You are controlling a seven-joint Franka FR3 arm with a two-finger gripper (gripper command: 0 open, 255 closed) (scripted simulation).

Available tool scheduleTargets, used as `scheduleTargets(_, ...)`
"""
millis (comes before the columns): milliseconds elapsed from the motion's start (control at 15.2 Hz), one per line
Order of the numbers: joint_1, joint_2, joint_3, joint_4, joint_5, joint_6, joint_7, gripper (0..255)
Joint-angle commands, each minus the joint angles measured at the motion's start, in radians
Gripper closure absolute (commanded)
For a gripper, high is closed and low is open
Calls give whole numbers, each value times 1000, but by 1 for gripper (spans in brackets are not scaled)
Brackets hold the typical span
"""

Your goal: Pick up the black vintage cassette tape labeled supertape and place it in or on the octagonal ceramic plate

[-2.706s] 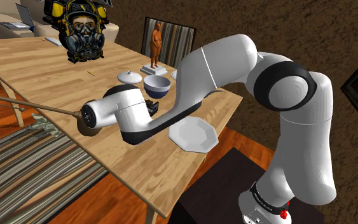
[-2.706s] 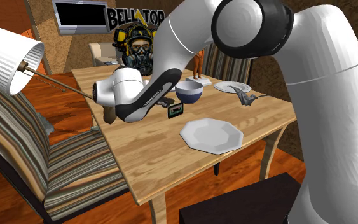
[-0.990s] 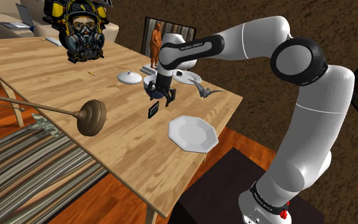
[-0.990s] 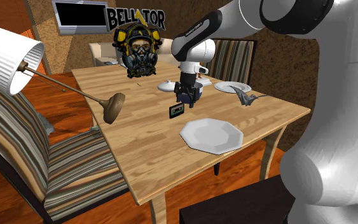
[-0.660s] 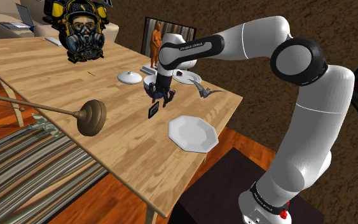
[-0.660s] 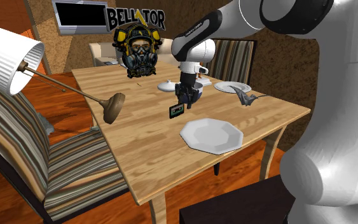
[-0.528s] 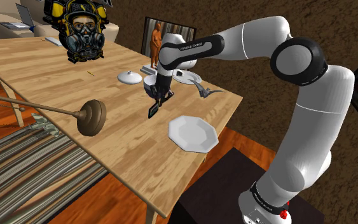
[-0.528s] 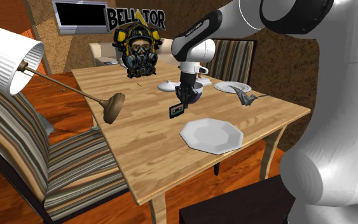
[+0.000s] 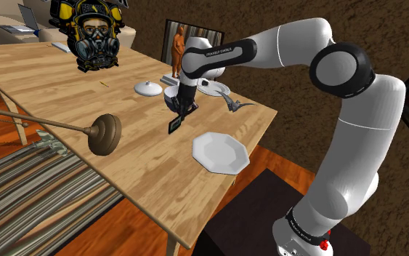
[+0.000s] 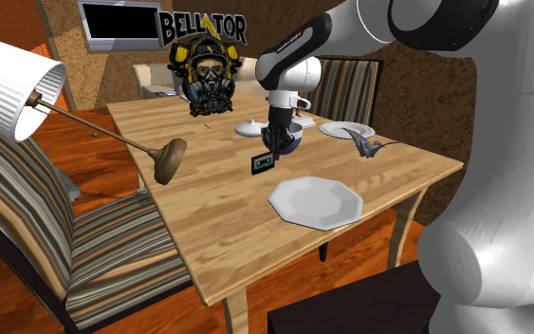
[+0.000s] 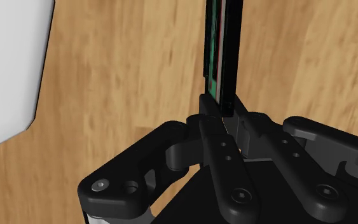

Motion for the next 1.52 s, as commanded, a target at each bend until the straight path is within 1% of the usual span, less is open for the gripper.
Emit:
scheduleTargets(0, -1, -7, 1, 7, 2, -17, 1, 255)
scheduleTargets(660, -4, -47, 5, 89, 11, -137, 8, 255)
scheduleTargets(1320, -4, -67, 8, 197, 15, -264, 19, 255)
scheduleTargets(1386, -4, -67, 8, 199, 15, -266, 19, 255)
scheduleTargets(1452, -16, -112, 7, 146, 29, -257, 6, 255)
